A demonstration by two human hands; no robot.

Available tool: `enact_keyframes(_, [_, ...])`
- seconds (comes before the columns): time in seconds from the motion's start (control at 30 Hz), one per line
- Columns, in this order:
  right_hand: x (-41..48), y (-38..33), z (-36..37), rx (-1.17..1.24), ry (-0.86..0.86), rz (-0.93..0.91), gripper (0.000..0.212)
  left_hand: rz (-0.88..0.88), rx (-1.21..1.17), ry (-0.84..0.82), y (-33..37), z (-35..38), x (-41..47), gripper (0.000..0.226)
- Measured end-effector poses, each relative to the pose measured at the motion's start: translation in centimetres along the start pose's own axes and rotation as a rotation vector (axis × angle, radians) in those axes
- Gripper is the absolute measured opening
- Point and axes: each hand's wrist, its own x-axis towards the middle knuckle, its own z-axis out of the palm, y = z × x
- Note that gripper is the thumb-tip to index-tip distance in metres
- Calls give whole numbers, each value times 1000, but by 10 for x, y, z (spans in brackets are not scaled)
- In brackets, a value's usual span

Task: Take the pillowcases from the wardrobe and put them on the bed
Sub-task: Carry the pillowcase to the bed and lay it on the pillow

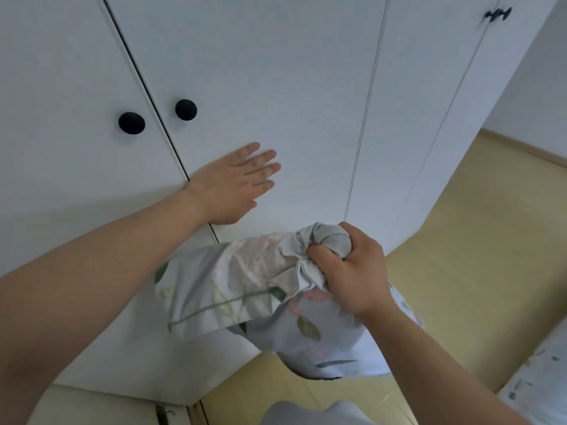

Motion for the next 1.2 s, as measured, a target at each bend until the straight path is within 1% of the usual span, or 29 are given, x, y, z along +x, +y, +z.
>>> enact_keyframes(0.07, [2, 3, -6, 1, 21, 4, 29, -2, -69, 14, 0, -5, -1, 60])
enact_keyframes(0.13, [2, 6, -13, 3, 44, 8, 29, -11, -207, -11, 6, -12, 3, 56])
enact_keyframes(0.2, [4, 11, -24, 6, 72, 24, 28, -1, -464, -93, 18, -22, 8, 49])
enact_keyframes(0.27, [6, 19, -36, 16, 110, 66, 26, -46, -794, -211, 32, -39, 14, 42])
enact_keyframes(0.3, [5, 23, -44, 23, 139, 93, 24, -58, -920, -249, 39, -48, 19, 41])
enact_keyframes(0.37, [4, 33, -60, 37, 190, 131, 20, -42, -1070, -258, 51, -64, 27, 45])
enact_keyframes(0.43, [0, 40, -75, 55, 246, 171, 15, -32, -1196, -316, 65, -75, 43, 55])
enact_keyframes(0.5, [-6, 47, -89, 94, 311, 224, 12, -36, -1278, -447, 79, -79, 65, 68])
enact_keyframes(0.57, [-15, 55, -102, 147, 392, 286, 10, -66, -1346, -611, 94, -75, 91, 82])
enact_keyframes(0.67, [-29, 73, -124, 237, 536, 378, 7, -220, -1487, -837, 118, -65, 127, 94])
enact_keyframes(0.73, [-36, 88, -143, 293, 655, 440, 8, -278, -1596, -1005, 139, -62, 154, 92])
enact_keyframes(0.77, [-41, 96, -153, 314, 712, 468, 6, -274, -1657, -1097, 151, -65, 167, 90])
enact_keyframes(0.83, [-46, 111, -172, 373, 780, 502, 4, -224, -1748, -1246, 175, -78, 191, 83])
enact_keyframes(0.87, [-48, 117, -181, 393, 798, 517, 4, -192, -1763, -1283, 185, -92, 199, 78])
enact_keyframes(0.9, [-49, 121, -191, 401, 814, 538, 4, -176, -1762, -1288, 195, -106, 209, 73])
enact_keyframes(0.97, [-49, 131, -214, 418, 857, 572, 3, -195, -1769, -1213, 214, -133, 235, 59])
enact_keyframes(1.0, [-47, 135, -226, 432, 885, 584, 3, -234, -1776, -1161, 223, -142, 253, 57])
enact_keyframes(1.07, [-45, 145, -252, 450, 953, 608, 8, -313, -1820, -1058, 243, -151, 298, 63])
enact_keyframes(1.1, [-44, 149, -263, 451, 981, 620, 11, -343, -1849, -1016, 250, -155, 320, 59])
enact_keyframes(1.13, [-44, 153, -273, 450, 1008, 641, 11, -354, -1876, -976, 252, -173, 331, 49])
enact_keyframes(1.2, [-47, 169, -296, 455, 1057, 721, 11, -332, -1928, -860, 253, -223, 348, 19])
